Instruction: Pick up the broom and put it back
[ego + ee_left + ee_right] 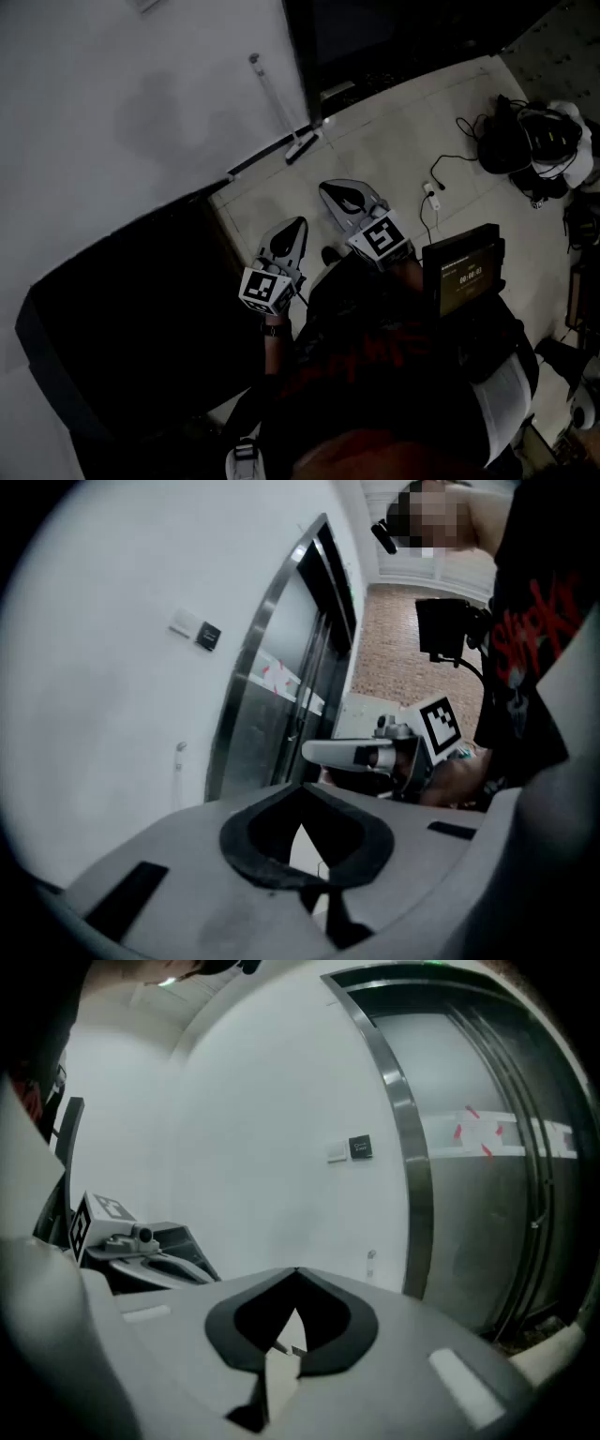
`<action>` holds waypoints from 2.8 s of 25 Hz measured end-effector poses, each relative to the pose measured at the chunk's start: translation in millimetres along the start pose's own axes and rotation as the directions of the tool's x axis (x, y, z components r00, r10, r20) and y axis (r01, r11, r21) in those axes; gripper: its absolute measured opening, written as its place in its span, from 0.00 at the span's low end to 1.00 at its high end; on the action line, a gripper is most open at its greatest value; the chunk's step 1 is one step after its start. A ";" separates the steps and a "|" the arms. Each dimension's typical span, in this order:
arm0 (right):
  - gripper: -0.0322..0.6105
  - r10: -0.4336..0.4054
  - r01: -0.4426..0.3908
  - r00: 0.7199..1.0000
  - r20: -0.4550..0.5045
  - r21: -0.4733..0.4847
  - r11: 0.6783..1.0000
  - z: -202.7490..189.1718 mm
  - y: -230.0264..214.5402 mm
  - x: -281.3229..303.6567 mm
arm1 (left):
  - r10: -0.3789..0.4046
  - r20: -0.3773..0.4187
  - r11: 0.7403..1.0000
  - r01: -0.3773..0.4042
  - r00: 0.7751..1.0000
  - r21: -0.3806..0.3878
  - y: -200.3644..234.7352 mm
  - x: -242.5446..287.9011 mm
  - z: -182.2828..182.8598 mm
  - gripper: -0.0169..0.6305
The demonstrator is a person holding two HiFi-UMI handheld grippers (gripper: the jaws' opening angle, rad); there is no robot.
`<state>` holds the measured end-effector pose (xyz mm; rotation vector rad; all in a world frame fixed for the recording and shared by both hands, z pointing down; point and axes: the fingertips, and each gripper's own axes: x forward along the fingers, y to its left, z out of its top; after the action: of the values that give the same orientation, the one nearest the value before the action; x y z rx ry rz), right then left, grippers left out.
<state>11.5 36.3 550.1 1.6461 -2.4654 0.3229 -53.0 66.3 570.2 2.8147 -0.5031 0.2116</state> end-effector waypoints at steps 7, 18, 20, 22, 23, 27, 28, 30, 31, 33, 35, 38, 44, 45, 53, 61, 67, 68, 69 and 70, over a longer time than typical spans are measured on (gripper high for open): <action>0.05 -0.033 0.033 0.999 -0.024 0.003 0.999 -5.1 -79.1 74.1 | 0.151 0.083 0.985 -0.143 0.985 -0.094 85.3 72.3 49.2 0.03; 0.05 0.008 -0.007 0.998 -0.070 0.016 1.000 28.8 -210.6 205.1 | 0.348 0.034 0.937 -0.347 0.937 -0.037 208.3 142.1 101.0 0.03; 0.05 0.001 0.000 0.996 -0.088 0.019 1.000 25.4 -222.0 227.2 | 0.361 0.008 0.932 -0.360 0.933 -0.052 220.4 143.6 97.8 0.03; 0.05 -0.005 0.006 0.994 -0.109 0.018 1.000 22.7 -232.6 247.7 | 0.380 0.017 0.924 -0.379 0.925 -0.056 236.6 141.2 97.9 0.03; 0.05 -0.012 0.015 0.992 -0.129 0.019 1.000 19.1 -237.8 257.3 | 0.387 0.022 0.921 -0.386 0.922 -0.052 244.7 138.8 100.3 0.03; 0.23 -0.050 0.065 0.969 -0.243 0.053 0.996 -19.5 -260.4 304.4 | 0.399 0.071 0.917 -0.397 0.914 -0.039 272.8 125.3 120.9 0.10; 0.23 -0.063 0.080 0.957 -0.282 0.049 0.996 -34.6 -268.5 318.1 | 0.408 0.094 0.913 -0.405 0.908 -0.049 278.8 120.9 125.0 0.12; 0.23 -0.092 0.108 0.926 -0.367 0.023 0.994 -64.1 -283.2 345.8 | 0.440 0.128 0.898 -0.434 0.889 -0.073 288.8 107.5 129.2 0.12; 0.23 -0.111 0.122 0.908 -0.405 0.001 0.992 -76.0 -290.6 361.0 | 0.458 0.137 0.889 -0.451 0.879 -0.081 293.5 99.5 129.6 0.12; 0.24 -0.165 0.165 0.875 -0.456 -0.042 0.985 -94.4 -308.6 393.0 | 0.489 0.135 0.872 -0.480 0.862 -0.094 302.4 83.3 125.8 0.12; 0.24 -0.220 0.220 0.853 -0.473 -0.057 0.974 -103.9 -327.4 419.6 | 0.515 0.113 0.856 -0.503 0.850 -0.116 308.3 69.0 114.6 0.12; 0.24 -0.271 0.275 0.825 -0.496 -0.066 0.959 -111.7 -344.6 439.1 | 0.542 0.085 0.836 -0.525 0.836 -0.162 308.9 51.8 90.2 0.12; 0.20 -0.253 0.264 0.853 -0.457 -0.041 0.964 -112.6 -336.0 433.7 | 0.563 0.046 0.814 -0.543 0.825 -0.206 319.4 40.2 62.9 0.12; 0.20 -0.252 0.266 0.863 -0.438 -0.030 0.963 -108.3 -330.3 418.3 | 0.555 0.041 0.818 -0.536 0.831 -0.209 320.8 42.4 62.4 0.12; 0.20 -0.096 0.101 0.962 -0.256 0.009 0.995 -1.8 -266.0 283.1 | 0.444 0.066 0.891 -0.433 0.894 -0.136 337.6 74.9 91.6 0.13; 0.19 -0.055 0.056 0.998 -0.038 0.015 0.998 125.2 -241.9 242.0 | 0.348 0.109 0.937 -0.350 0.931 -0.002 335.0 123.4 130.9 0.14; 0.19 -0.067 0.068 0.998 -0.020 0.069 0.995 125.6 -240.6 231.1 | 0.327 0.084 0.943 -0.331 0.941 0.036 337.6 141.1 135.4 0.20; 0.19 -0.071 0.073 0.997 -0.026 0.073 0.995 122.1 -240.8 230.0 | 0.323 0.074 0.945 -0.326 0.943 0.034 338.3 144.2 133.6 0.20; 0.19 -0.077 0.080 0.996 -0.034 0.075 0.994 118.1 -241.9 228.8 | 0.319 0.067 0.946 -0.322 0.945 0.030 338.7 147.1 131.8 0.20; 0.19 -0.084 0.087 0.995 -0.045 0.076 0.993 113.3 -244.0 228.3 | 0.315 0.064 0.948 -0.317 0.947 0.024 338.8 149.6 130.5 0.20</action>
<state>148.4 -287.4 520.0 1.7509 -2.3719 0.4425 -22.9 -324.9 556.0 2.7646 -0.9746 0.2020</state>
